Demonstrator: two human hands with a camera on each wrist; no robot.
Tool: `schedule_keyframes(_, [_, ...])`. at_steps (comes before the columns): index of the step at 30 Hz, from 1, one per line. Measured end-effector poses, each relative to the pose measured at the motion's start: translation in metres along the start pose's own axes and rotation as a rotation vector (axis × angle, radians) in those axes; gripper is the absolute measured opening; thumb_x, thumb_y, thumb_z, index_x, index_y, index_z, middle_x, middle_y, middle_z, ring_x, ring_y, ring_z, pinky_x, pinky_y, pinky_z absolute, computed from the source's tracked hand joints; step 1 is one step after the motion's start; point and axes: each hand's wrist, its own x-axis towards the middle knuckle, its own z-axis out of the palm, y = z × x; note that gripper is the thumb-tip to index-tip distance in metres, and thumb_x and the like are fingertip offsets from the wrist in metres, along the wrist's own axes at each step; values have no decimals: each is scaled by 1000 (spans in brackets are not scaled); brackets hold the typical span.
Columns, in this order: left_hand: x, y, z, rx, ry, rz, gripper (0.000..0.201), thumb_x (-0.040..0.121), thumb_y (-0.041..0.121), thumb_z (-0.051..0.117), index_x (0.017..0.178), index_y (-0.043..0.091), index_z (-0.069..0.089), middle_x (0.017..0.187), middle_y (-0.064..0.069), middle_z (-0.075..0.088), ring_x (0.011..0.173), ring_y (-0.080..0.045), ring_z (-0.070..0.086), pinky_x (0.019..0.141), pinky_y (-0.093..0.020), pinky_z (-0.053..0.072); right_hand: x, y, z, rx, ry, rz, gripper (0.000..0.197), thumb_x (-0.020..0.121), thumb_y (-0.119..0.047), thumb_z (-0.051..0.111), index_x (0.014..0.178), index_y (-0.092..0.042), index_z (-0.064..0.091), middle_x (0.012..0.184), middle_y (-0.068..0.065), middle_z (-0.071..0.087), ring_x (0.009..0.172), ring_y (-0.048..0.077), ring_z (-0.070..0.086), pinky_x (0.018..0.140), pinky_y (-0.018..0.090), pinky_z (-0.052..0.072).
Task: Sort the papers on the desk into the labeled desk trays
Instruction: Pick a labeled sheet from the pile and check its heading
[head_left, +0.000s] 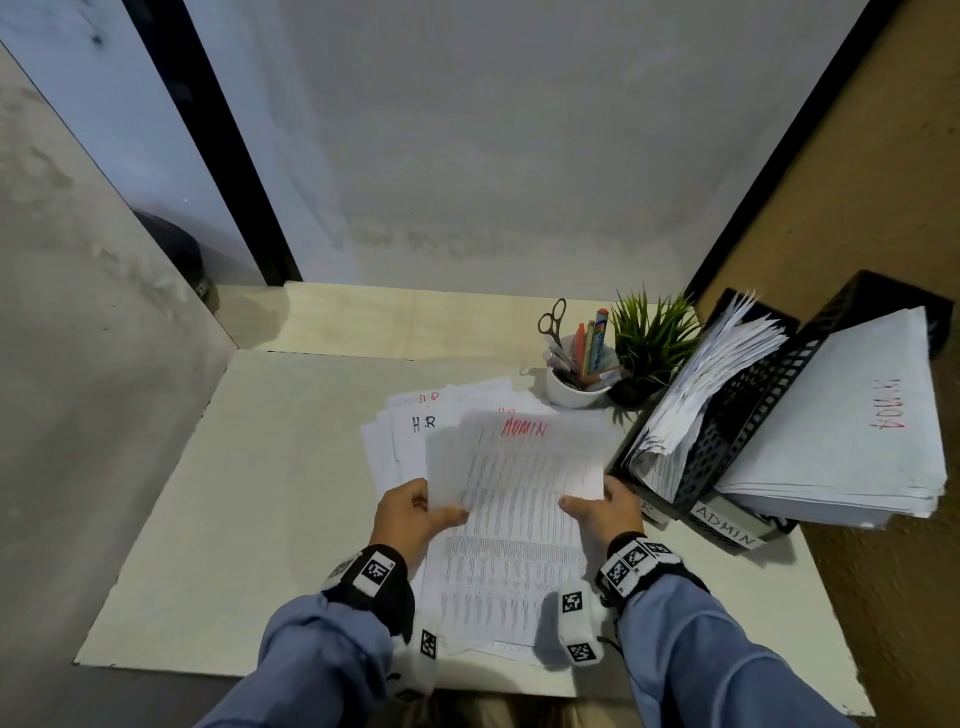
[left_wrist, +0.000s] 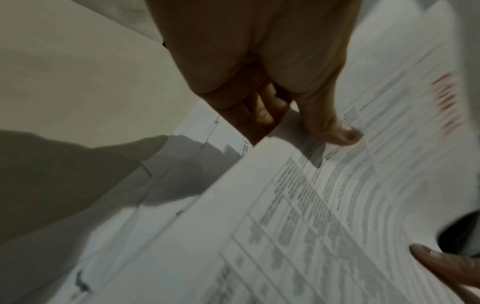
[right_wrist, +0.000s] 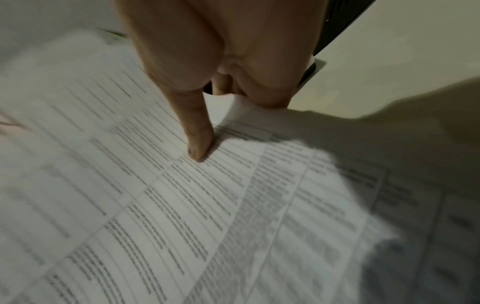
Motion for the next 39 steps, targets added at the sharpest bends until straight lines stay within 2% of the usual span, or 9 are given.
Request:
schedule_keyframes(4, [-2, 6, -4, 75, 127, 87, 31, 73, 20, 79, 65, 6, 52, 62, -3, 62, 59, -24, 56, 60, -32, 46, -3, -5, -3, -110, 31, -42, 28, 78, 21, 58, 104, 12, 62, 101, 17, 64, 70, 21, 59, 48, 16, 50])
schedule_keyframes(7, [5, 6, -16, 72, 215, 116, 42, 88, 19, 65, 62, 12, 33, 61, -2, 33, 60, -16, 31, 59, -27, 25, 2, -2, -15, -142, 123, -49, 29, 78, 19, 58, 106, 12, 64, 99, 15, 64, 82, 26, 58, 62, 25, 48])
schedule_keyframes(10, [14, 2, -33, 100, 220, 90, 23, 92, 18, 58, 80, 0, 52, 80, -8, 56, 75, -18, 52, 73, -31, 42, 9, -7, -33, -346, 187, -13, 18, 81, 9, 56, 87, -1, 70, 92, 4, 56, 88, 25, 56, 78, 37, 50])
schedule_keyframes(13, [18, -1, -38, 104, 181, 74, 18, 93, 17, 55, 87, 0, 55, 85, -8, 62, 79, -21, 57, 77, -35, 46, 14, -12, -40, -473, 174, 4, 28, 80, 0, 59, 62, -21, 56, 86, 3, 55, 82, 16, 49, 80, 29, 47])
schedule_keyframes(19, [4, 16, -9, 83, 95, 24, 19, 96, 21, 52, 79, 13, 56, 85, 2, 61, 88, -19, 56, 85, -28, 42, 20, -4, -15, -222, 74, 145, 14, 71, 4, 60, 81, -5, 57, 90, 4, 55, 86, 26, 50, 79, 43, 40])
schedule_keyframes(23, [-7, 29, 11, -7, 61, -39, 49, 90, 60, 42, 118, 23, 58, 116, 12, 60, 109, -11, 56, 99, -33, 43, 7, -9, 11, -36, 60, 62, 34, 73, 17, 53, 101, -2, 55, 93, 5, 54, 98, 27, 50, 93, 46, 39])
schedule_keyframes(29, [-24, 72, 23, -29, 98, 181, 20, 78, 21, 70, 98, 22, 68, 94, -3, 73, 88, -19, 71, 79, -42, 59, -39, -59, 31, 12, -141, -267, 25, 76, 17, 54, 77, -5, 65, 89, 11, 69, 85, 27, 63, 70, 32, 52])
schedule_keyframes(33, [-32, 99, 21, 44, 145, 374, 11, 83, 9, 68, 93, 13, 66, 84, 3, 69, 68, 4, 66, 56, -13, 52, -67, -81, 31, 1, -185, -530, 12, 78, 3, 64, 77, -9, 64, 78, 2, 65, 71, 5, 64, 59, 19, 52])
schedule_keyframes(39, [-37, 56, 20, 271, 22, 201, 5, 89, 15, 61, 92, 18, 64, 85, 3, 69, 84, -18, 67, 62, -17, 50, -65, -41, 25, -199, -170, -330, 19, 85, 9, 54, 75, -7, 57, 73, 6, 59, 70, 20, 62, 50, 15, 51])
